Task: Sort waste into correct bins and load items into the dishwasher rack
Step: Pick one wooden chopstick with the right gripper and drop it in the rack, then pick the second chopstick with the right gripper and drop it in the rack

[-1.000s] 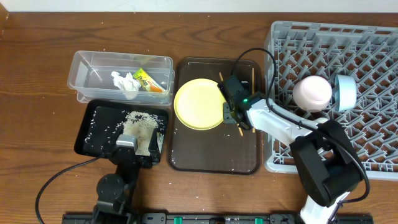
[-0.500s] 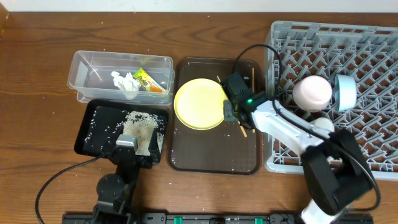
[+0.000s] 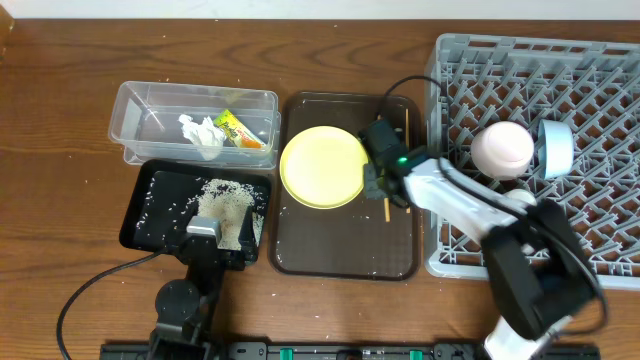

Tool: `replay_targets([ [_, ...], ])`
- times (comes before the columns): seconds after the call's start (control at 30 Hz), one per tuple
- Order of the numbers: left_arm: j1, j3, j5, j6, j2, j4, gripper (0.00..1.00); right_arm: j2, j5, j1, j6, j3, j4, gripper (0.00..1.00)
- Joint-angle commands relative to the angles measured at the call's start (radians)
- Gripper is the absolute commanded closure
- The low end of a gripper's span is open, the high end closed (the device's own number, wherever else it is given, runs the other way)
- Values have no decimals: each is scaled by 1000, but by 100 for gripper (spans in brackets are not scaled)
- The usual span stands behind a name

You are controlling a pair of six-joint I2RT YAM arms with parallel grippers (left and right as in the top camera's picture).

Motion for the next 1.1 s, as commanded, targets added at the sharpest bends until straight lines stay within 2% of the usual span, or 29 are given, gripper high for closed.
replay_targets([
  [0.0,5,-26,-1,6,-7,-26,5,-211,6,-49,-25,11,3,99],
  [0.17,5,-26,-1,6,-7,-26,5,-423,49,-149,-77,11,-21,99],
  [0.27,5,-26,-1,6,-7,-26,5,-471,118,-225,-84,11,-62,99],
  [0.43,5,-26,-2,6,-7,-26,5,-417,44,-335,-101,6,-116,99],
  [0.53,5,-26,-1,6,-7,-26,5,-348,-2,-338,-103,6,-146,99],
  [0.67,5,-26,-2,6,-7,-26,5,-285,27,-319,-182,6,-137,98],
  [0.73,5,-26,-1,6,-7,-26,5,-287,14,-307,-225,6,-135,89],
  [0.83,5,-26,-1,6,-7,-26,5,-310,-60,-271,-257,7,-136,64],
  [0.87,5,-26,-1,6,-7,-26,5,-314,-80,-256,-259,7,-137,59],
  [0.97,5,-26,-1,6,-7,-26,5,-312,-109,-192,-254,6,-145,48],
  [1.07,5,-26,-1,6,-7,-26,5,-295,-100,-112,-199,-2,-142,45],
])
